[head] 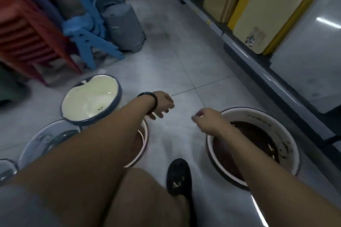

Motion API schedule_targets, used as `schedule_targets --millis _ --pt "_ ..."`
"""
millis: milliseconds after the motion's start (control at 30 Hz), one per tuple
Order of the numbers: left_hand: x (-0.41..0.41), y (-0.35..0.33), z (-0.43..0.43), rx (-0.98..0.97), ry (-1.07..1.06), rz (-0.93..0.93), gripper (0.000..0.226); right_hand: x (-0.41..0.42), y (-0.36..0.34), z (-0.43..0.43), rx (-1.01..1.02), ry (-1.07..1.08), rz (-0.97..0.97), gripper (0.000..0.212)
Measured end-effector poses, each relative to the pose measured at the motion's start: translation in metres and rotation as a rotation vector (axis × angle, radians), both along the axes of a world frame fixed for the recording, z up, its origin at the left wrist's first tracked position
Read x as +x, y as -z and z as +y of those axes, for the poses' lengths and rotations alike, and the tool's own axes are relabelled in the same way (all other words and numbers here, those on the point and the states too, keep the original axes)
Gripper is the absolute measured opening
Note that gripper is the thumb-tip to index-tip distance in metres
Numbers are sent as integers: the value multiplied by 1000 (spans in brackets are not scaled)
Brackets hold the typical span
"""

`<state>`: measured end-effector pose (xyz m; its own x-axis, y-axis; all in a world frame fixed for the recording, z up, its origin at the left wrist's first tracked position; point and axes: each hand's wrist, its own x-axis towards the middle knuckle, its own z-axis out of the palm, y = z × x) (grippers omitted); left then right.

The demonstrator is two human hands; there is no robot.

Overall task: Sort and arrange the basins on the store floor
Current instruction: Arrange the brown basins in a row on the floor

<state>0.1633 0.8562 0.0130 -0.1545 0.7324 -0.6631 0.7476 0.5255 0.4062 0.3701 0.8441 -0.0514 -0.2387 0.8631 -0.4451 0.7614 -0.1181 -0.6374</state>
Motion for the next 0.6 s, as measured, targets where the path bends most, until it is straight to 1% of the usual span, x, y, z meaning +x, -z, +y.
schedule_targets --millis 33,67,100,167,200,233,267,333,400,500,533,600 --pt "-25 4 -13 66 -78 -10 27 -30 -5 -11 -48 -9 103 33" --pt "-50 11 -32 97 -135 31 28 -57 -8 -25 -129 -12 198 31" --pt "-75 23 -52 84 -171 102 31 -81 -4 -38 -199 -13 279 30" --pt "-118 62 -99 -14 -250 189 43 -118 9 -61 -273 -29 334 30" --pt "-133 82 -122 -61 -329 168 51 -131 18 -70 -300 -57 323 32" --pt "-144 102 -143 -87 -452 82 60 -141 27 -77 -321 -92 304 33" --pt "-150 122 -163 -86 -624 -34 64 -148 35 -82 -343 -130 266 35" --pt "-153 153 -188 -118 -965 -247 52 -154 51 -86 -383 -184 188 39" --pt "-152 186 -201 -82 -1261 -417 46 -152 66 -87 -409 -154 126 51" --pt "-157 224 -206 48 -1528 -585 52 -144 82 -85 -422 -87 83 63" --pt "-158 230 -204 114 -1591 -672 51 -141 86 -85 -426 -86 76 65" --pt "-159 235 -199 178 -1658 -770 45 -136 91 -82 -424 -98 48 67"
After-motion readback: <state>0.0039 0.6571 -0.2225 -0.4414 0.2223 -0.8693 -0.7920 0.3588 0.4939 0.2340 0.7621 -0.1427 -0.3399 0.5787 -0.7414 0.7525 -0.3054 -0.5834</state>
